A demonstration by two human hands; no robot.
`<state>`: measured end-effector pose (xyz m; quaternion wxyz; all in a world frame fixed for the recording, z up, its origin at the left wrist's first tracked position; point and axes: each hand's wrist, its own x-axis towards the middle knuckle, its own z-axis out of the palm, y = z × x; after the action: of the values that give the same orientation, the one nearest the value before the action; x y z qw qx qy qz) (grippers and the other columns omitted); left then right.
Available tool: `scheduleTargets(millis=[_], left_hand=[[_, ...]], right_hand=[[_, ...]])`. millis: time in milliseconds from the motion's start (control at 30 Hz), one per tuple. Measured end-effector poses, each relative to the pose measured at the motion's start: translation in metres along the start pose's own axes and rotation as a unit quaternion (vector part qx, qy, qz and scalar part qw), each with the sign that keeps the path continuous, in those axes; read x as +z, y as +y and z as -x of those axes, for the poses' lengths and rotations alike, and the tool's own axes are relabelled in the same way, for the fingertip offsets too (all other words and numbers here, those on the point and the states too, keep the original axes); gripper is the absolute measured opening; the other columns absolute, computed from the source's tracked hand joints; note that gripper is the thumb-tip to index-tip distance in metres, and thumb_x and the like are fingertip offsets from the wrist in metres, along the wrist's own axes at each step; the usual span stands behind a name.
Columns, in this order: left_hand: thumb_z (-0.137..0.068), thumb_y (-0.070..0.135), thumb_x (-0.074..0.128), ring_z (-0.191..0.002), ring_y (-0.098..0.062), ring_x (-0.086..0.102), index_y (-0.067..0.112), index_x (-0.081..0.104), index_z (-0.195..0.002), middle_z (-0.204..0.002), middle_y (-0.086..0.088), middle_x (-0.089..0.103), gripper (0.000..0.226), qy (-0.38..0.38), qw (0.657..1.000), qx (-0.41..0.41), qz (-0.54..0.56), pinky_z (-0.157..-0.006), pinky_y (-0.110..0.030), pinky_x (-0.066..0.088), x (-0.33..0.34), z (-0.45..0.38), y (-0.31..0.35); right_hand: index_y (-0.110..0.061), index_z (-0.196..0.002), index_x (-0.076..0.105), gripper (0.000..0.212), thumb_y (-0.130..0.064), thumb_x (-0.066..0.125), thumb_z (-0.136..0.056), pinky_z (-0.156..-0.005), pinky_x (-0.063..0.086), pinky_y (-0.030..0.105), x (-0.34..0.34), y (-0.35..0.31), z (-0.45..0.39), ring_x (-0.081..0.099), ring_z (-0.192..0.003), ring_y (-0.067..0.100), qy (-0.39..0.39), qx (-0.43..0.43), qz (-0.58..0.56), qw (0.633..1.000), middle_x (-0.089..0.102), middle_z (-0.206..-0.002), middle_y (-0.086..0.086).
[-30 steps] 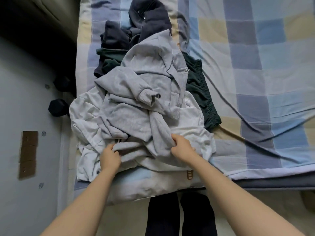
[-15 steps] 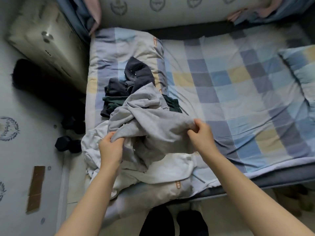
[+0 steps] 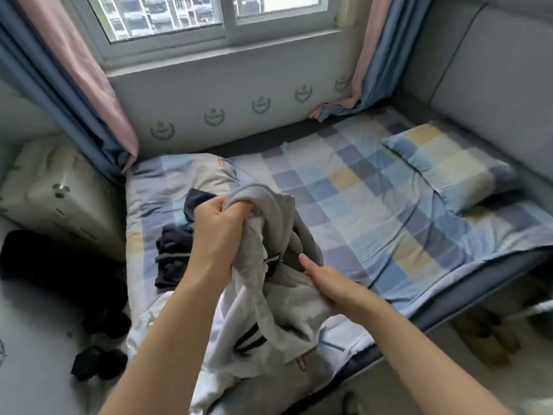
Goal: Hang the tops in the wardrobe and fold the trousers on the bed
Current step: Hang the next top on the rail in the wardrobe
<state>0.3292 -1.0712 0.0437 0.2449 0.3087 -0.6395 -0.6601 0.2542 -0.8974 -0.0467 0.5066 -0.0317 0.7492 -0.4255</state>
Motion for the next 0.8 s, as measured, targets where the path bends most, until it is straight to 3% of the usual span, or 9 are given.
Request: scheduleTargets(millis=[67, 133, 200, 300, 400, 467, 567, 700, 800], left_hand=[[-0.074, 0.025, 0.064, -0.067, -0.015, 0.058, 0.012, 0.071, -0.071, -0.067, -0.002, 0.066, 0.015, -0.025, 1.0, 0.009, -0.009, -0.065, -0.035, 0.049, 0.017, 0.006, 0.007], [-0.073, 0.023, 0.062, -0.066, -0.012, 0.058, 0.006, 0.069, -0.075, -0.068, -0.002, 0.065, 0.018, -0.044, 0.999, 0.018, -0.015, -0.064, -0.034, 0.048, 0.032, 0.014, 0.01], [-0.073, 0.023, 0.063, -0.065, -0.012, 0.055, 0.002, 0.067, -0.077, -0.068, -0.003, 0.063, 0.022, -0.061, 0.998, 0.026, -0.013, -0.063, -0.033, 0.045, 0.047, 0.022, 0.014], [-0.078, 0.021, 0.065, -0.07, -0.018, 0.052, -0.006, 0.064, -0.084, -0.072, -0.01, 0.058, 0.028, -0.078, 0.997, 0.027, -0.012, -0.064, -0.035, 0.042, 0.06, 0.027, 0.024], [-0.083, 0.012, 0.065, -0.068, -0.017, 0.055, 0.0, 0.069, -0.081, -0.07, -0.007, 0.063, 0.013, -0.096, 0.993, 0.056, -0.038, -0.061, -0.031, 0.045, 0.067, 0.023, 0.046], [-0.081, 0.01, 0.067, -0.072, -0.014, 0.064, 0.011, 0.075, -0.085, -0.078, -0.004, 0.073, 0.009, -0.11, 0.99, 0.08, -0.037, -0.065, -0.03, 0.053, 0.074, 0.022, 0.067], [-0.077, 0.005, 0.07, -0.073, -0.012, 0.066, 0.018, 0.077, -0.084, -0.077, 0.0, 0.074, 0.016, -0.118, 0.988, 0.099, -0.005, -0.064, -0.023, 0.056, 0.087, 0.023, 0.095], [-0.072, -0.001, 0.078, -0.091, -0.008, 0.069, 0.024, 0.066, -0.115, -0.102, 0.004, 0.072, 0.051, -0.146, 0.977, 0.143, 0.063, -0.073, -0.017, 0.054, 0.115, 0.029, 0.131], [-0.073, -0.006, 0.075, -0.1, -0.008, 0.068, 0.035, 0.058, -0.123, -0.112, 0.005, 0.069, 0.067, -0.181, 0.966, 0.163, 0.084, -0.076, -0.019, 0.055, 0.139, 0.038, 0.155]], right_hand=[[-0.018, -0.099, 0.073, 0.069, -0.078, 0.053, -0.071, -0.086, 0.057, 0.04, -0.013, -0.002, 0.023, 0.069, -0.098, 0.023, -0.071, -0.028, -0.134, 0.988, 0.073, -0.105, 0.004], [-0.022, -0.097, 0.075, 0.061, -0.074, 0.064, -0.068, -0.085, 0.058, 0.039, -0.026, -0.001, 0.044, 0.069, -0.099, 0.02, -0.088, -0.092, -0.07, 0.989, 0.073, -0.105, 0.003], [-0.025, -0.087, 0.074, 0.04, -0.063, 0.068, -0.075, -0.078, 0.059, 0.032, -0.034, 0.002, 0.067, 0.07, -0.087, 0.012, -0.041, -0.157, 0.045, 0.986, 0.074, -0.092, -0.001], [-0.018, -0.07, 0.07, 0.028, -0.038, 0.065, -0.088, -0.057, 0.045, 0.02, -0.048, 0.008, 0.084, 0.057, -0.062, 0.005, 0.036, -0.216, 0.061, 0.974, 0.061, -0.063, -0.004], [-0.004, -0.08, 0.07, 0.023, -0.021, 0.061, -0.092, -0.065, 0.043, 0.026, -0.066, 0.003, 0.098, 0.057, -0.07, 0.01, 0.126, -0.266, 0.021, 0.956, 0.065, -0.07, 0.013], [-0.012, -0.087, 0.075, 0.015, -0.016, 0.061, -0.092, -0.067, 0.05, 0.022, -0.081, -0.006, 0.114, 0.066, -0.076, 0.01, 0.164, -0.304, -0.052, 0.937, 0.073, -0.079, 0.003], [-0.009, -0.097, 0.073, 0.013, -0.012, 0.062, -0.091, -0.079, 0.056, 0.03, -0.103, -0.028, 0.14, 0.069, -0.088, 0.019, 0.203, -0.347, -0.141, 0.905, 0.075, -0.093, 0.008], [-0.012, -0.094, 0.075, 0.011, -0.013, 0.065, -0.088, -0.083, 0.055, 0.035, -0.126, -0.063, 0.185, 0.068, -0.087, 0.017, 0.231, -0.425, -0.165, 0.86, 0.075, -0.09, 0.006], [-0.024, -0.085, 0.077, 0.01, -0.022, 0.068, -0.086, -0.075, 0.054, 0.024, -0.14, -0.079, 0.223, 0.069, -0.083, 0.007, 0.228, -0.488, -0.118, 0.834, 0.075, -0.084, -0.006]])
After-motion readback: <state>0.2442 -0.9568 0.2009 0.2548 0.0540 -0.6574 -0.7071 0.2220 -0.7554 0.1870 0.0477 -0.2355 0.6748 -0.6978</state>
